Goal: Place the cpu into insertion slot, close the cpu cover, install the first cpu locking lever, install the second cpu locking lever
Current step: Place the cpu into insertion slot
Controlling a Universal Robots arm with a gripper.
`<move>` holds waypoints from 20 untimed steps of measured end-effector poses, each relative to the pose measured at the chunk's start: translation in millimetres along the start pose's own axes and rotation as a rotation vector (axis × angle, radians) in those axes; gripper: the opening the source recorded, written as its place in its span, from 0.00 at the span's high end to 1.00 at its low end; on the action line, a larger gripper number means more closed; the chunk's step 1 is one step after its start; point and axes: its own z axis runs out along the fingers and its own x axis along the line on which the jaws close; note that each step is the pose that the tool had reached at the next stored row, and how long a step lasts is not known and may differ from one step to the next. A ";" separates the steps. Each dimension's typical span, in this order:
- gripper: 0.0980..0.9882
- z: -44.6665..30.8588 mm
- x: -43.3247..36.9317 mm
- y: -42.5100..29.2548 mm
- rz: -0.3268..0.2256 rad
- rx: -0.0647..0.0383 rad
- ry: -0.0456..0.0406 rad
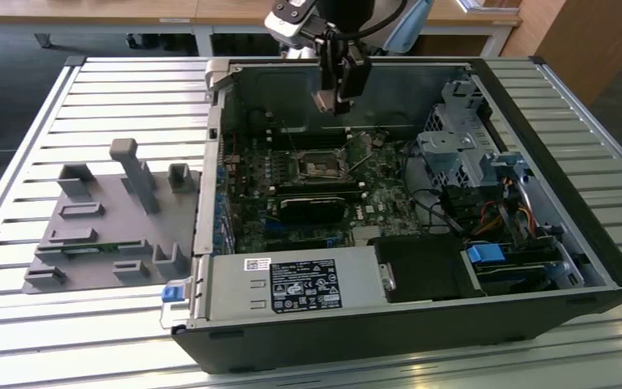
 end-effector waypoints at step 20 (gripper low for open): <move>0.50 21.3 0.9 -1.0 0.176 -0.006 -0.0227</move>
